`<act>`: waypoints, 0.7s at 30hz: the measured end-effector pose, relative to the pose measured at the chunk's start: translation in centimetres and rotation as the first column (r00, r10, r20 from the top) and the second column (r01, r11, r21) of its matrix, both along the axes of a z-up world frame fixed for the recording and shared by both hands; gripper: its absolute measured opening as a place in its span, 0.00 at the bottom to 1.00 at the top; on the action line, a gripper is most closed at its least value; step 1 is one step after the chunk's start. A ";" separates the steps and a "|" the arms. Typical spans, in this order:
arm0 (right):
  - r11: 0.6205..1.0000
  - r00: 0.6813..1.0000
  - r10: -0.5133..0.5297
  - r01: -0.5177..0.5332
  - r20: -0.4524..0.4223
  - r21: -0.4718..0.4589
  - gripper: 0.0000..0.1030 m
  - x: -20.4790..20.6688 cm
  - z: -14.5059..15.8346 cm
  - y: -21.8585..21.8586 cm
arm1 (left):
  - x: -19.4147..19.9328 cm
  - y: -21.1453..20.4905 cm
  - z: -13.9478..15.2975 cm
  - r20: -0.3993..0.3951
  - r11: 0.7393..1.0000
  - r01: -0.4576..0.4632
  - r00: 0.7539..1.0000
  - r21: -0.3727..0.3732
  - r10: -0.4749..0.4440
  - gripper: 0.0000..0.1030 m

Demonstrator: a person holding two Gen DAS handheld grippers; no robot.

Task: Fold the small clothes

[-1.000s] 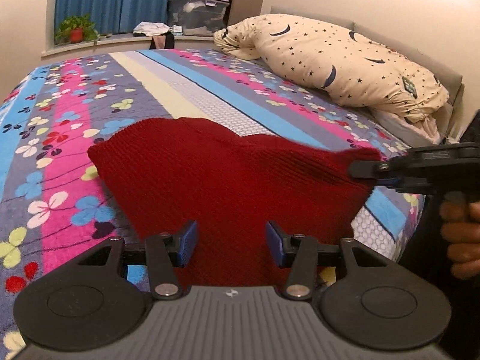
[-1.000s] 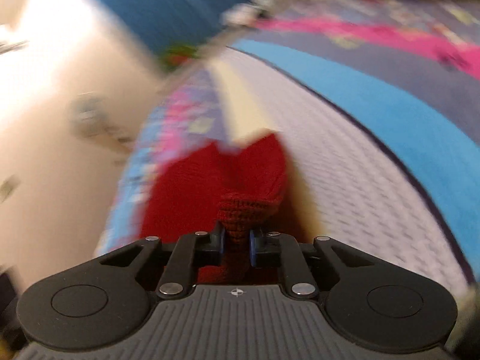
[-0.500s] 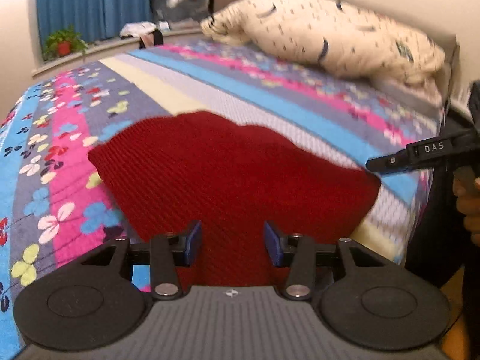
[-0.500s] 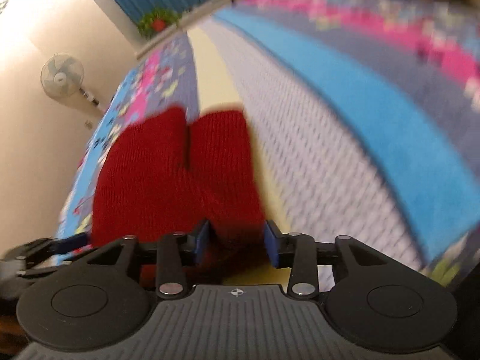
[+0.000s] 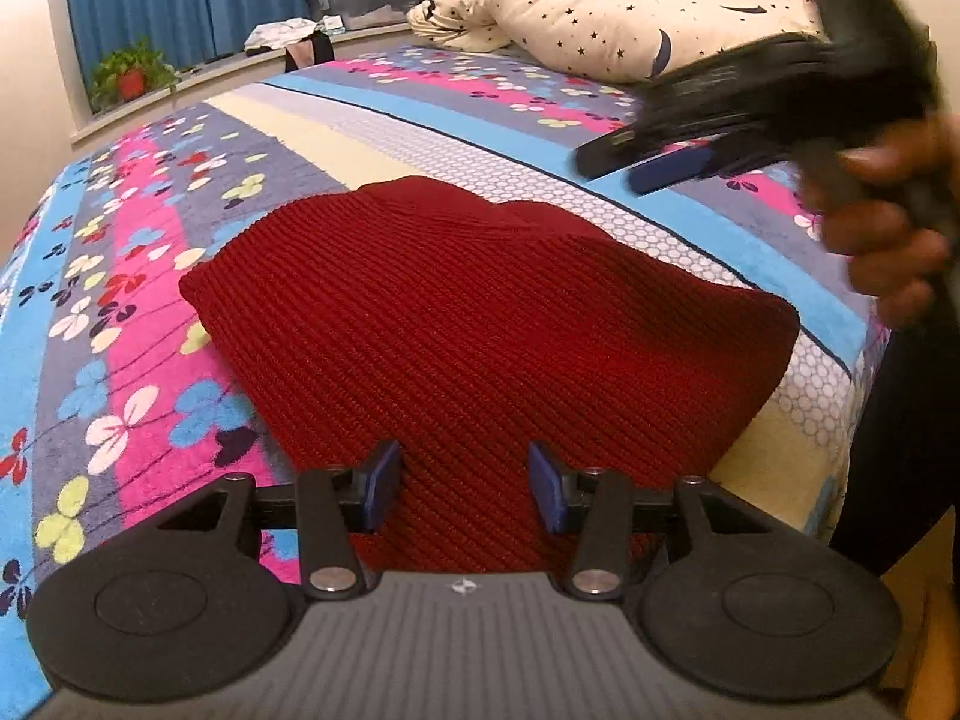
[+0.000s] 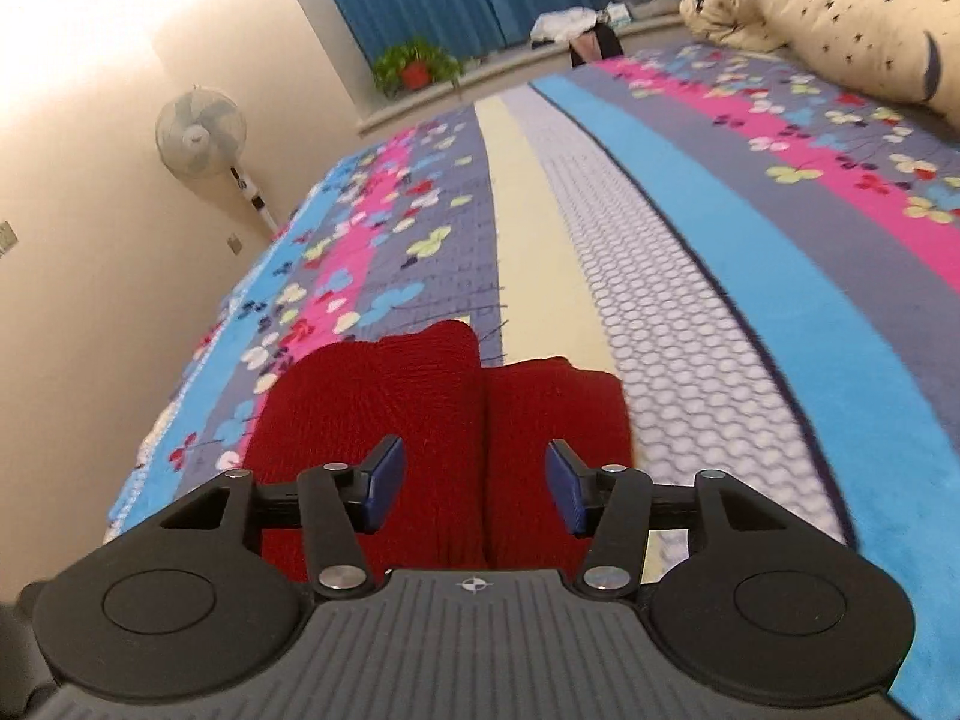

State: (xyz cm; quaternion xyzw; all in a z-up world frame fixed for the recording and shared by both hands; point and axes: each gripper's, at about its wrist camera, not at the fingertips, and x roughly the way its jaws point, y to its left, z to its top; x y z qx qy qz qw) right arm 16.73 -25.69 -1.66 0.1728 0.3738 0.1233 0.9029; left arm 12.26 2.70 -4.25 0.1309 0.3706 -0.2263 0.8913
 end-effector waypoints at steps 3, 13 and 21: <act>0.999 0.998 0.040 -0.041 -0.058 -0.004 0.56 2.5 -1.3 1.8 | -0.1 -0.1 0.1 -0.004 1.000 -0.002 1.000 -0.002 0.002 0.51; 0.997 0.989 0.067 -0.063 -0.131 0.033 0.58 5.6 -3.9 3.8 | 0.0 -0.1 0.2 -0.007 1.000 0.003 1.000 -0.002 -0.003 0.51; 0.995 0.996 0.092 -0.093 0.022 0.042 0.13 4.2 0.4 3.2 | 0.1 0.2 0.6 -0.006 1.000 -0.004 1.000 -0.022 0.004 0.51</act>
